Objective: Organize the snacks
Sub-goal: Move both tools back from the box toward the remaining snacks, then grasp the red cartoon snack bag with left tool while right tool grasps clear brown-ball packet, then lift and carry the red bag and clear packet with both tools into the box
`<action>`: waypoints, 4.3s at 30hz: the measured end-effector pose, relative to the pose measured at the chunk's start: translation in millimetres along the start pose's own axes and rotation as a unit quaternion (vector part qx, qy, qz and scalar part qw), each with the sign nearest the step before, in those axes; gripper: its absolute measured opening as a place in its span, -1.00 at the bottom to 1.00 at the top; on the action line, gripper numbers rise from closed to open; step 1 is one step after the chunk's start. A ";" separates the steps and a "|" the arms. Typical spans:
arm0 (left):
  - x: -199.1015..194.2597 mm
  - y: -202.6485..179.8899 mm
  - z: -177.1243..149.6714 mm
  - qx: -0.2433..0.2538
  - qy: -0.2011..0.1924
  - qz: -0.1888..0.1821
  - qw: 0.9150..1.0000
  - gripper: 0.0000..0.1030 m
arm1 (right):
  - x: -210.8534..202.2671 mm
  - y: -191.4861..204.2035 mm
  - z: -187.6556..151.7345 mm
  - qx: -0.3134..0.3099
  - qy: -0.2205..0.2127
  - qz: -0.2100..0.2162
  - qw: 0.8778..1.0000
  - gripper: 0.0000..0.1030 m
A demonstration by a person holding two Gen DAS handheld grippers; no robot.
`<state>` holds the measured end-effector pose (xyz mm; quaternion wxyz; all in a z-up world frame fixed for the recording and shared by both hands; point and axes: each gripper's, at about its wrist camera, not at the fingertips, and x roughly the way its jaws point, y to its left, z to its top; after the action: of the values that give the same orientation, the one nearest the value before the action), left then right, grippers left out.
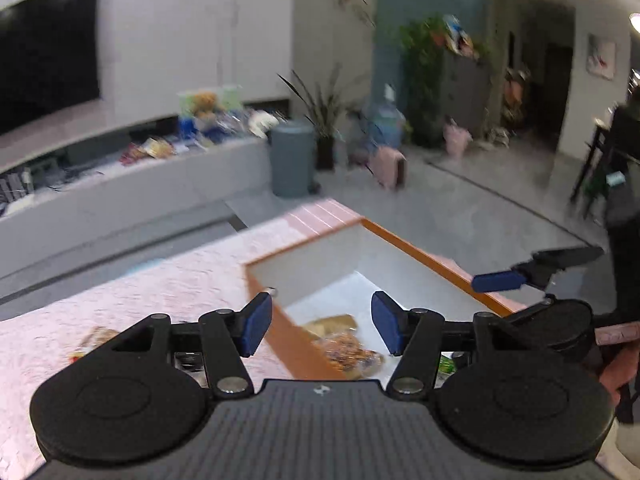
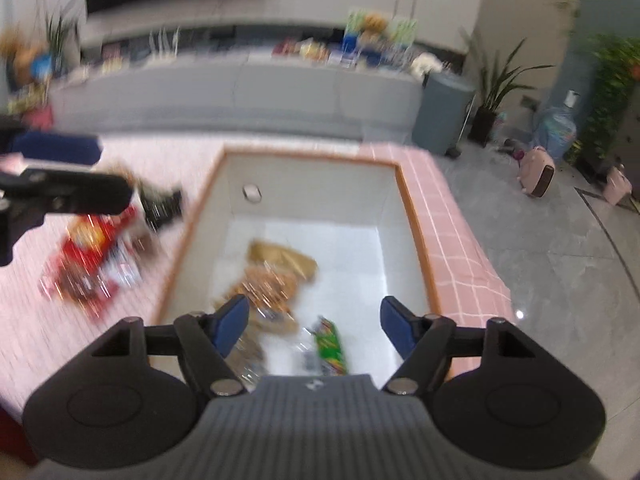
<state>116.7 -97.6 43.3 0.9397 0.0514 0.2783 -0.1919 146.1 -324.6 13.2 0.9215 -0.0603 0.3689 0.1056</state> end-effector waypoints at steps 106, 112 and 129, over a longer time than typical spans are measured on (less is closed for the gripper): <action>113.6 224.1 -121.1 -0.271 0.133 -0.027 0.953 -0.34 | 190.0 207.5 19.9 0.020 0.085 0.100 0.991 -0.24; 108.5 220.7 -120.5 -0.258 0.122 -0.023 0.958 -0.38 | 190.0 207.3 18.2 0.018 0.079 0.100 0.992 -0.24; 18.5 191.4 -96.3 -0.260 0.062 0.004 0.964 -0.47 | 114.8 177.0 15.6 0.045 0.037 0.166 0.984 -0.32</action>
<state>157.1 92.2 -49.5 0.9023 -0.1814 0.3765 -0.1055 195.2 -132.6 -61.0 0.8785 0.0398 0.4121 0.2383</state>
